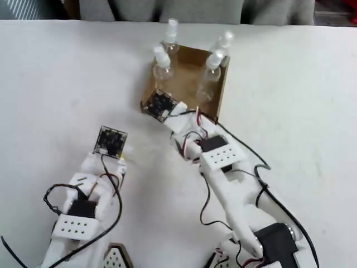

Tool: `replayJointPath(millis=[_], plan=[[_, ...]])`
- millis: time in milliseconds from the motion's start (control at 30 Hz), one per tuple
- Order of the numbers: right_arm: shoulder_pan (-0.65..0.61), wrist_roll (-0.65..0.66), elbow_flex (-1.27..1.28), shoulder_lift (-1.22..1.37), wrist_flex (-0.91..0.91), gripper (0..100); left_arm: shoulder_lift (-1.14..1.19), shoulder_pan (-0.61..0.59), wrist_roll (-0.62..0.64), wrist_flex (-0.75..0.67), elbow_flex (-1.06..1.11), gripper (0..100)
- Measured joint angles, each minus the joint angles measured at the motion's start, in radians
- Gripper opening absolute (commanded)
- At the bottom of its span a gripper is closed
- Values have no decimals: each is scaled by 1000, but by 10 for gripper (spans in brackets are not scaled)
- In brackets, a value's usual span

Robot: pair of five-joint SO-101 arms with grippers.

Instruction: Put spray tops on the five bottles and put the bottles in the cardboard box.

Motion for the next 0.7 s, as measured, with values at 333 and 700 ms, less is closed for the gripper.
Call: replayJointPath(millis=[333, 700], plan=[[49, 0, -17, 0, 0, 41, 0, 0, 0, 0, 0, 24], [48, -2, -31, 132, -68, 41, 0, 0, 0, 0, 0, 24]])
